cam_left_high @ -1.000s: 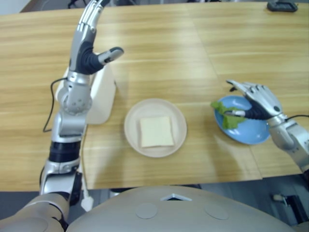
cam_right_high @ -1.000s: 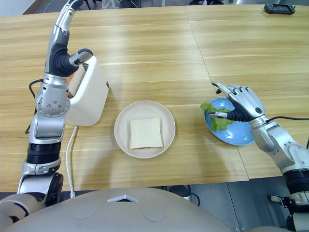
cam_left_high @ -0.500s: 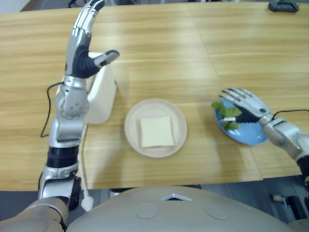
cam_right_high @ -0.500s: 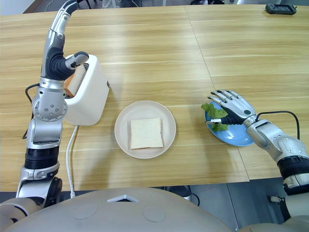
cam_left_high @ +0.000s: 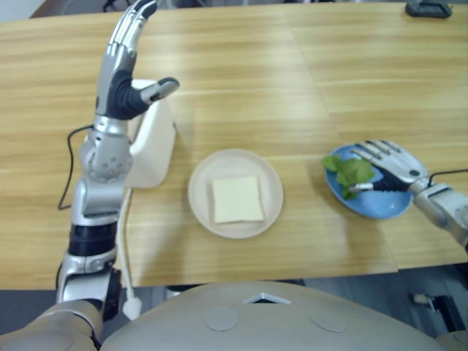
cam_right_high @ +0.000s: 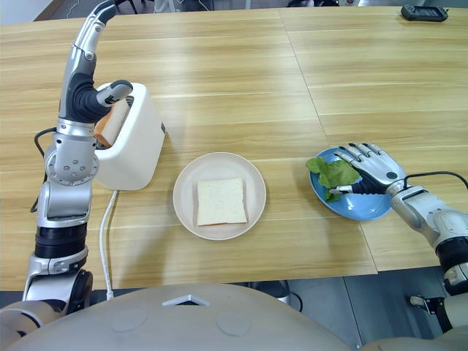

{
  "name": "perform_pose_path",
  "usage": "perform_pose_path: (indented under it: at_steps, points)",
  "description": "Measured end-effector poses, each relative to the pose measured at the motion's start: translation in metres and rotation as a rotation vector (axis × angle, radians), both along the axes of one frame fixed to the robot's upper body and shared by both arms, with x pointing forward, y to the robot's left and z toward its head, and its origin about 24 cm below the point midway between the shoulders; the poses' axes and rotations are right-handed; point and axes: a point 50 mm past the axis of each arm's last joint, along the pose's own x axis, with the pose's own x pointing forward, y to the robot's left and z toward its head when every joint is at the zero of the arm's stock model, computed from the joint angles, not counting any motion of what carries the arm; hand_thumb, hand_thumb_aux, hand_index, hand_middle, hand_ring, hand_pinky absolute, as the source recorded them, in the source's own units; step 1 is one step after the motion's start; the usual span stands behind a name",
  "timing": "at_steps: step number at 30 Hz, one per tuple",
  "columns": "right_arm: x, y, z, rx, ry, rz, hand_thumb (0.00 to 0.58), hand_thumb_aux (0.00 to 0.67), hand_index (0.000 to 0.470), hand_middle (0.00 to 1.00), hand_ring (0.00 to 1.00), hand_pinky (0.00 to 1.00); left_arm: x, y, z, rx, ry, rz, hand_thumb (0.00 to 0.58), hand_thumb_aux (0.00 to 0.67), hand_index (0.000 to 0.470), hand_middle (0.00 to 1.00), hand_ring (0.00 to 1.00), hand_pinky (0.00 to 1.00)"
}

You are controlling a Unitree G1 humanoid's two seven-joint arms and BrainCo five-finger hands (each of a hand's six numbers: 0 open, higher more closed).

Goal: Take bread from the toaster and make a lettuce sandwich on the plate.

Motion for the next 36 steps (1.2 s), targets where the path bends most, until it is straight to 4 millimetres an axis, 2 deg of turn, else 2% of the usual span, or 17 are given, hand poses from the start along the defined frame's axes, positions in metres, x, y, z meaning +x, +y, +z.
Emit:
perform_pose_path:
  at_steps: [11, 17, 18, 19, 36]
  points:
    - [0.004, 0.015, -0.015, -0.002, 0.049, 0.028, 0.000, 0.000, 0.000, 0.00, 0.00, 0.00, -0.001, 0.002, -0.002, 0.015, 0.016, 0.002, 0.000, 0.000, 0.000, 0.00, 0.00, 0.00]
    - [0.005, 0.011, -0.022, -0.027, 0.086, 0.005, 0.000, 0.000, 0.000, 0.00, 0.00, 0.00, -0.002, 0.003, -0.003, 0.022, 0.024, 0.003, 0.000, 0.000, 0.000, 0.00, 0.00, 0.00]
    - [0.005, 0.011, -0.024, -0.026, 0.094, 0.001, 0.493, 0.410, 0.281, 0.00, 0.00, 0.00, -0.002, 0.004, -0.003, 0.021, 0.023, 0.005, 0.000, 0.000, 0.000, 0.00, 0.00, 0.00]
    - [0.006, 0.011, -0.025, -0.020, 0.102, -0.007, 0.580, 0.670, 0.460, 0.00, 0.00, 0.00, -0.002, 0.005, -0.002, 0.020, 0.021, 0.009, 0.000, 0.000, 0.000, 0.00, 0.00, 0.00]
    - [0.007, 0.017, -0.024, 0.060, 0.049, 0.009, 0.580, 0.670, 0.460, 0.00, 0.00, 0.00, -0.004, 0.006, -0.002, 0.029, 0.031, 0.003, 0.000, 0.000, 0.000, 0.00, 0.00, 0.00]
